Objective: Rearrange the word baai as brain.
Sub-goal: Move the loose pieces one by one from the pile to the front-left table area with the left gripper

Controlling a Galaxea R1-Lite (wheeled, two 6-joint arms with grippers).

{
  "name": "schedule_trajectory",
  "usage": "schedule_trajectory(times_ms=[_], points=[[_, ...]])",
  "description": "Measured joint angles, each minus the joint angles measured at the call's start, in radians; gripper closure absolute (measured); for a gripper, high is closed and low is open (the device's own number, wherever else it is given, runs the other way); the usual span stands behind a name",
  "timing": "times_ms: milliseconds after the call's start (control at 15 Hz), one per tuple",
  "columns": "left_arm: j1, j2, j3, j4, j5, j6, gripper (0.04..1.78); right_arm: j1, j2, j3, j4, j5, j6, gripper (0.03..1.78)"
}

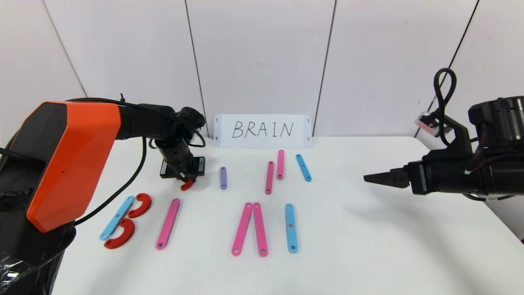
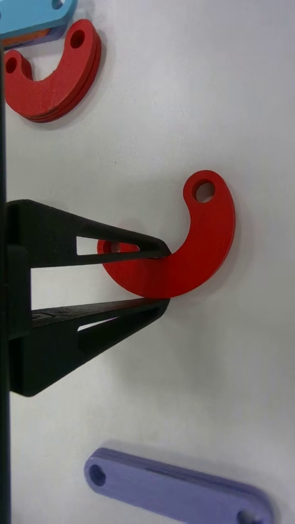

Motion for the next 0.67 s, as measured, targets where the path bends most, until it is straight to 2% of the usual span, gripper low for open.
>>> schedule_trajectory(times_ms=[333,667], points=[[-0.016,-0.044,0.032,0.030,-0.090,0.136,1.53,0.000,0.003,0.000,0.000,-0.001,0.000,0.08],[-0.038,-0.127,0.179,0.028,-0.119,0.220,1.53,0.000,0.003,0.000,0.000,-0.001,0.001,0.08]])
